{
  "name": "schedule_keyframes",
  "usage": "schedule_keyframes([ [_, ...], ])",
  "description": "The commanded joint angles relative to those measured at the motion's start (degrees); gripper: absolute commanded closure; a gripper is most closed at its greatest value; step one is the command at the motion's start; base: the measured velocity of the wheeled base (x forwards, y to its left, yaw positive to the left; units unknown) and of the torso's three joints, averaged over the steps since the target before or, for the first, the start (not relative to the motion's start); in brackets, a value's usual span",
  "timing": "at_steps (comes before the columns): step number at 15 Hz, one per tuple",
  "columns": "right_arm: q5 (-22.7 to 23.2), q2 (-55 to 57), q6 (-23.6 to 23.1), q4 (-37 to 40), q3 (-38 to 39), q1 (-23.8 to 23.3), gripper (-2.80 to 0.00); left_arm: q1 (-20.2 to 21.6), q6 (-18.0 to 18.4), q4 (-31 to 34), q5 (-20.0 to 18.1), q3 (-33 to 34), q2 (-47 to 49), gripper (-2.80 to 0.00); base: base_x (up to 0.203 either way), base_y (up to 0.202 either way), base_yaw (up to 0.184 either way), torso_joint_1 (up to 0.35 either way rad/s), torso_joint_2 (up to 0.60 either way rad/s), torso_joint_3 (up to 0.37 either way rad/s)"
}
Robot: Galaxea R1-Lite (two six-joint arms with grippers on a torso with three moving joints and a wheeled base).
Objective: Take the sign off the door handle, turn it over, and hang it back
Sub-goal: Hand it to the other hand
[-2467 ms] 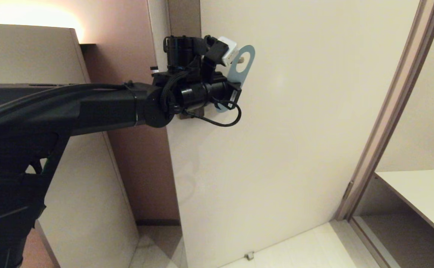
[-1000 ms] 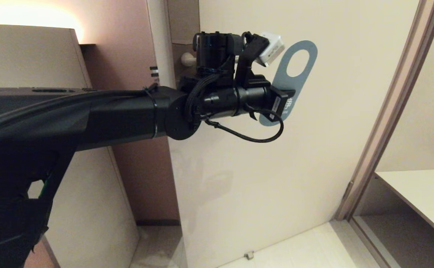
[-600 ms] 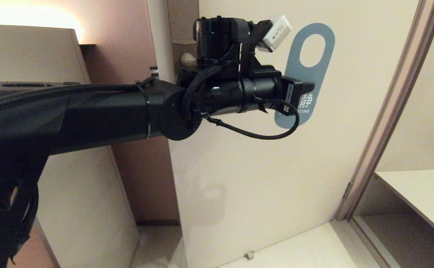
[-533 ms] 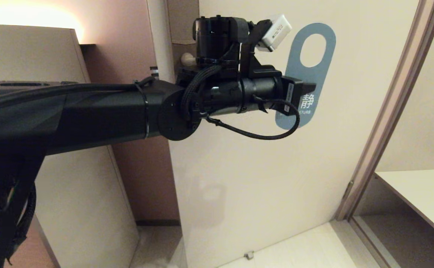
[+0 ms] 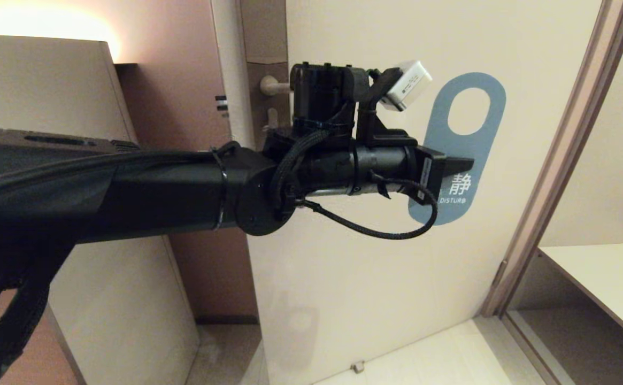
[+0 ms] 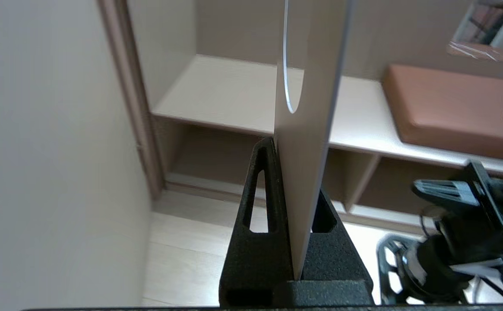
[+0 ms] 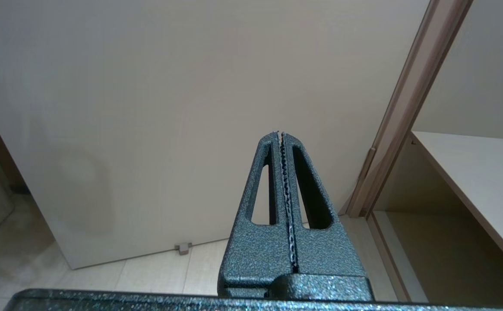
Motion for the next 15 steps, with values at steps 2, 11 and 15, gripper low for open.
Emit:
schedule_keyframes([
  [2, 0.2, 0.0, -0.7, 0.0, 0.0, 0.0, 0.00, -0.3, -2.9, -4.3, -0.3, 4.0, 0.6, 0.00, 0.000, 0.000, 0.000, 0.000, 0.00, 0.000],
  [11, 0.8, 0.3, -3.2, 2.3, -2.0, 0.0, 0.00, -1.2, -7.4, -15.7, -0.5, 10.2, 2.3, 0.00, 0.000, 0.000, 0.000, 0.000, 0.00, 0.000],
  [15, 2.0, 10.0, -1.7, 4.7, -8.5, 0.2, 0.00, -1.0, -7.3, -16.7, -0.5, 11.0, 2.1, 0.00, 0.000, 0.000, 0.000, 0.000, 0.00, 0.000],
])
